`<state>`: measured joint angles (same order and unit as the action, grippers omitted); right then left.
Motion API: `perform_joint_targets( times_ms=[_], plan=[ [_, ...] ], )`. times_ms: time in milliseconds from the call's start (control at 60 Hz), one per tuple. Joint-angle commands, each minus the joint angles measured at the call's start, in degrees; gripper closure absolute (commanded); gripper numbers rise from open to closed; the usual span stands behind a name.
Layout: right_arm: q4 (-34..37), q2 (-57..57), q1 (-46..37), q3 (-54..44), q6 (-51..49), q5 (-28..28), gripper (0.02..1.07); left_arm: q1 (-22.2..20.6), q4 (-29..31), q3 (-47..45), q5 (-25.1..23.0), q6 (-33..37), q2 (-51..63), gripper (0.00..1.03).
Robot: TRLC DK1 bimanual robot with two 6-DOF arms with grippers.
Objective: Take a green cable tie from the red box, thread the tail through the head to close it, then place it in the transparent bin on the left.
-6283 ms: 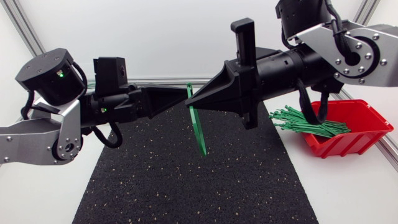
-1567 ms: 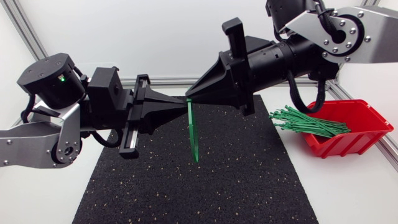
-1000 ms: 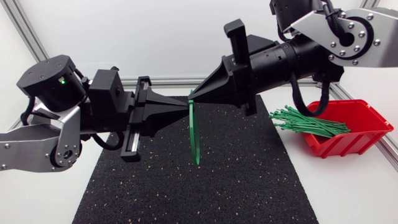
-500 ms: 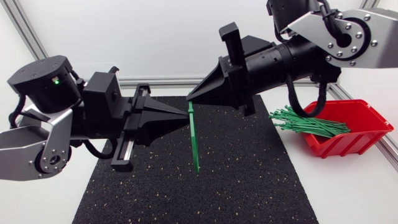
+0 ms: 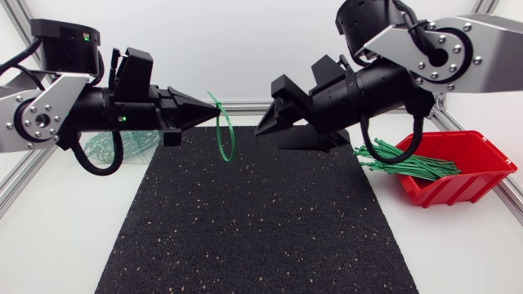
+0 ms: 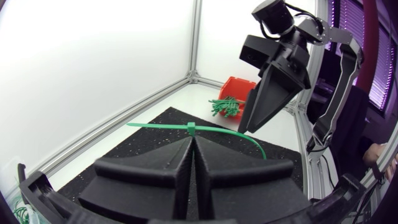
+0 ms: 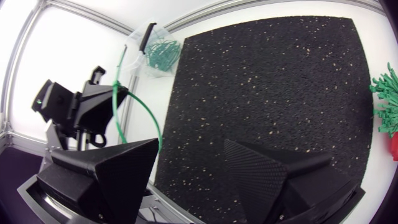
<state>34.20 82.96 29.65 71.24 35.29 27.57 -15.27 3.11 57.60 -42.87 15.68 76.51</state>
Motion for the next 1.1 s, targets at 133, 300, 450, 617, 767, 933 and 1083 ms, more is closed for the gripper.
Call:
perform_joint_targets(
  times_ms=[133,300,450,617,767,933,1083],
  plan=[
    [1.0,2.5,-0.6,0.7,-6.7,-11.7,0.12,4.8,7.6,8.7,10.7,5.1,3.9,1.00],
    [1.8,2.3,-0.3,-0.4,-12.4,-22.4,0.10,9.5,10.2,13.9,20.6,7.8,7.2,1.00],
    [1.0,1.3,-0.3,-1.4,-15.7,-30.4,0.09,15.1,11.5,20.5,27.0,10.3,11.3,1.00],
    [-1.5,-2.4,-0.8,-4.4,-19.6,-38.0,0.08,21.1,10.1,27.7,33.4,12.6,15.5,1.00],
    [-6.5,-5.8,-0.8,-8.4,-23.4,-44.8,0.08,24.8,10.2,34.4,37.6,13.3,20.2,1.00],
    [-9.2,-7.8,-2.1,-10.9,-26.7,-48.4,0.08,26.9,10.4,40.0,42.5,14.1,26.1,1.00],
    [-10.5,-10.4,-3.5,-12.6,-28.9,-49.0,0.08,28.0,11.7,43.8,44.7,14.1,30.7,1.00]
  ],
)
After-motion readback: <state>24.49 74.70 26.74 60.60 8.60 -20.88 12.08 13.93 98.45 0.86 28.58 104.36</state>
